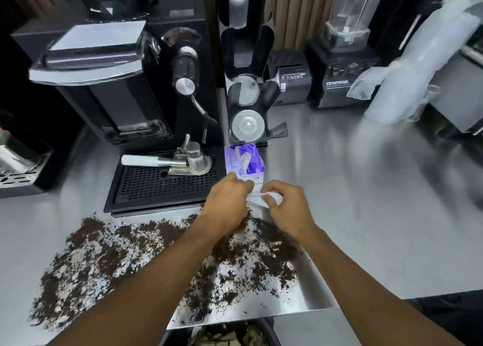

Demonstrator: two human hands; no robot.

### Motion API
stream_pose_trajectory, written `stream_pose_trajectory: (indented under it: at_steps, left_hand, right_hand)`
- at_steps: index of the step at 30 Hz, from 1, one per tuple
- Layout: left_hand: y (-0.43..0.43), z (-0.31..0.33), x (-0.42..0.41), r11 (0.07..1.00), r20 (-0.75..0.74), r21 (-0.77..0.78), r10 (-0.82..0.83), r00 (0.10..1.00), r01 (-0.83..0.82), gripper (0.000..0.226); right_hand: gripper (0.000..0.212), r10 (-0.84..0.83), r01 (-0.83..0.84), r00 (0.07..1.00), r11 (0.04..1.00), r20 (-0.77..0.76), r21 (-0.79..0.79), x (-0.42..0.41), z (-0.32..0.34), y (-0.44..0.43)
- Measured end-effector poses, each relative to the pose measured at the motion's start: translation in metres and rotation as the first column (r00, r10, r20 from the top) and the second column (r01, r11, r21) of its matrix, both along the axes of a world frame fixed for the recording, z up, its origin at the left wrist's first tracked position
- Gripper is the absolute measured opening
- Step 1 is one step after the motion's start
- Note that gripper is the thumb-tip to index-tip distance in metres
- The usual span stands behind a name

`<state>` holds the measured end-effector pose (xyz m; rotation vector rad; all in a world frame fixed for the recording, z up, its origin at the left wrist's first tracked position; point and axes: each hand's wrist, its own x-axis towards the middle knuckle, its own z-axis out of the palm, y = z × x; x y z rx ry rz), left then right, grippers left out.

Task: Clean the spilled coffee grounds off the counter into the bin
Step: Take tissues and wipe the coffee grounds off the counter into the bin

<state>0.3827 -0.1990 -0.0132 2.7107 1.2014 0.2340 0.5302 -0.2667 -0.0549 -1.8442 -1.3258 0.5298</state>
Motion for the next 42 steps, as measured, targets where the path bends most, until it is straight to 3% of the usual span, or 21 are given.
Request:
stream_pose_trajectory:
  at_steps: [3, 5, 12, 17, 21, 23, 24, 28, 35, 38, 42]
  left_hand:
    - [0.015, -0.008, 0.02, 0.986, -0.136, 0.102, -0.115, 0.984, 0.13, 0.024]
    - [0.02, -0.014, 0.028, 0.978, -0.206, 0.112, -0.15, 0.967, 0.176, 0.023]
    - [0.021, -0.037, 0.029, 0.974, -0.351, 0.096, -0.162, 0.922, 0.207, 0.02]
    - [0.018, -0.044, 0.022, 0.976, -0.411, 0.144, -0.091, 0.907, 0.163, 0.028]
    - [0.013, -0.036, 0.027, 0.947, -0.579, 0.244, -0.028, 0.815, 0.206, 0.032]
    - [0.011, -0.03, 0.026, 0.95, -0.619, 0.24, -0.007, 0.785, 0.197, 0.028]
    - [0.01, -0.028, 0.023, 0.957, -0.619, 0.225, -0.005, 0.786, 0.184, 0.025]
    - [-0.004, -0.023, 0.007, 0.97, -0.583, 0.174, -0.04, 0.811, 0.172, 0.021]
    - [-0.007, -0.03, 0.007, 0.953, -0.543, 0.232, -0.04, 0.839, 0.196, 0.034]
    - [0.002, -0.032, 0.012, 0.951, -0.562, 0.249, -0.013, 0.827, 0.184, 0.041]
    - [0.008, -0.029, 0.008, 0.958, -0.593, 0.238, 0.016, 0.805, 0.157, 0.034]
  right_hand:
    - [0.025, 0.014, -0.054, 0.973, 0.985, 0.23, 0.167, 0.009, -0.014, 0.017]
    - [0.029, 0.035, -0.1, 0.945, 0.978, 0.325, 0.185, 0.013, -0.021, 0.026]
    - [0.026, 0.221, -0.239, 0.849, 0.971, 0.48, -0.024, 0.009, -0.037, 0.033]
    - [0.025, 0.217, -0.191, 0.819, 0.976, 0.531, -0.104, 0.002, -0.035, 0.034]
    - [0.02, 0.192, -0.154, 0.835, 0.981, 0.516, -0.115, -0.004, -0.031, 0.033]
    - [0.037, 0.204, -0.176, 0.853, 0.979, 0.479, -0.103, -0.006, -0.032, 0.032]
    - [0.043, 0.224, -0.199, 0.856, 0.975, 0.467, -0.102, -0.007, -0.033, 0.031]
    - [0.023, 0.277, -0.261, 0.871, 0.961, 0.406, -0.097, -0.014, -0.04, 0.023]
    - [0.028, 0.101, -0.141, 0.918, 0.987, 0.384, 0.075, -0.007, -0.038, 0.028]
    - [0.028, 0.098, -0.115, 0.897, 0.993, 0.431, 0.012, -0.003, -0.04, 0.034]
    - [0.029, 0.197, -0.182, 0.87, 0.98, 0.452, -0.078, -0.003, -0.035, 0.037]
